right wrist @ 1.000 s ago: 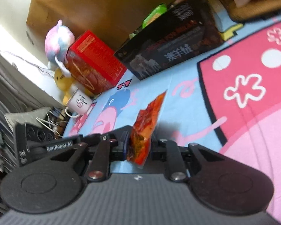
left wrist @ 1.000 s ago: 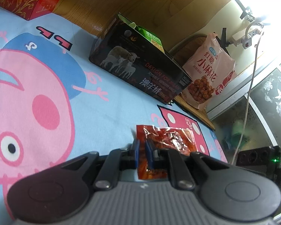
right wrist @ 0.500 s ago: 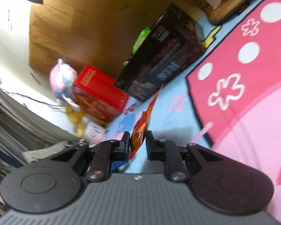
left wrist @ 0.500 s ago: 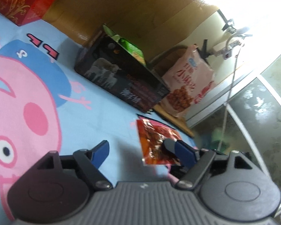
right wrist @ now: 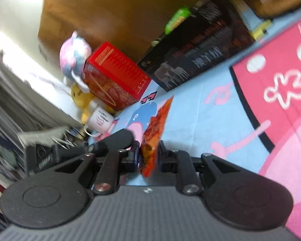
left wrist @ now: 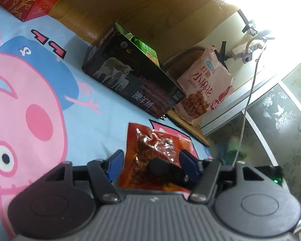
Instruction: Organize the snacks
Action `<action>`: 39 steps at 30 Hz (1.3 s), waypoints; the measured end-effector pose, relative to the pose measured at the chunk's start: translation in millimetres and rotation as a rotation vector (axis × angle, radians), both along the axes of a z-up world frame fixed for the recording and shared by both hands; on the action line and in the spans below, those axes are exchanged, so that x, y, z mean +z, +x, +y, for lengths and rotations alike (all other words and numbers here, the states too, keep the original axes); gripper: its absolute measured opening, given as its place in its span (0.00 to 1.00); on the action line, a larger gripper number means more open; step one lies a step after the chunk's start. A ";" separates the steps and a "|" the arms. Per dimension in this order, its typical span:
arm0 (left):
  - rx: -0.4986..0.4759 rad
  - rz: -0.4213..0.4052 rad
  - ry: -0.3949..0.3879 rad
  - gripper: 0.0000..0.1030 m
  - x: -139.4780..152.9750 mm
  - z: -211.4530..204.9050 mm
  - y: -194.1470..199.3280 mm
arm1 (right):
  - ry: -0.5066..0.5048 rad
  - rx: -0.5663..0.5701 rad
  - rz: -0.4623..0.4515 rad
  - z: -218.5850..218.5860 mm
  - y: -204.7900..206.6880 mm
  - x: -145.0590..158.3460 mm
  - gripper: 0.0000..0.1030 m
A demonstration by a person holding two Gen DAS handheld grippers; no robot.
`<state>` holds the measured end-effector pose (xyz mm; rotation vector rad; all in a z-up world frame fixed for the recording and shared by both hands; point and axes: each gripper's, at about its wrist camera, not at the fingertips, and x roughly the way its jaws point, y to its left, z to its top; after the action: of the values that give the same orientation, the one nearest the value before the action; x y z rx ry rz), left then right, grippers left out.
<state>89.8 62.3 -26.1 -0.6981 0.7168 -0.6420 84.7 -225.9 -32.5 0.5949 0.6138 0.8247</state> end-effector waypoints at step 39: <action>-0.043 0.044 0.030 0.33 -5.3 -8.1 4.5 | -0.204 -0.022 -0.125 4.6 -22.5 -2.5 0.39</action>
<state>94.3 54.2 -31.4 -0.6723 0.7822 -0.6552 62.1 -221.3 -34.9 0.3606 0.5679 0.7620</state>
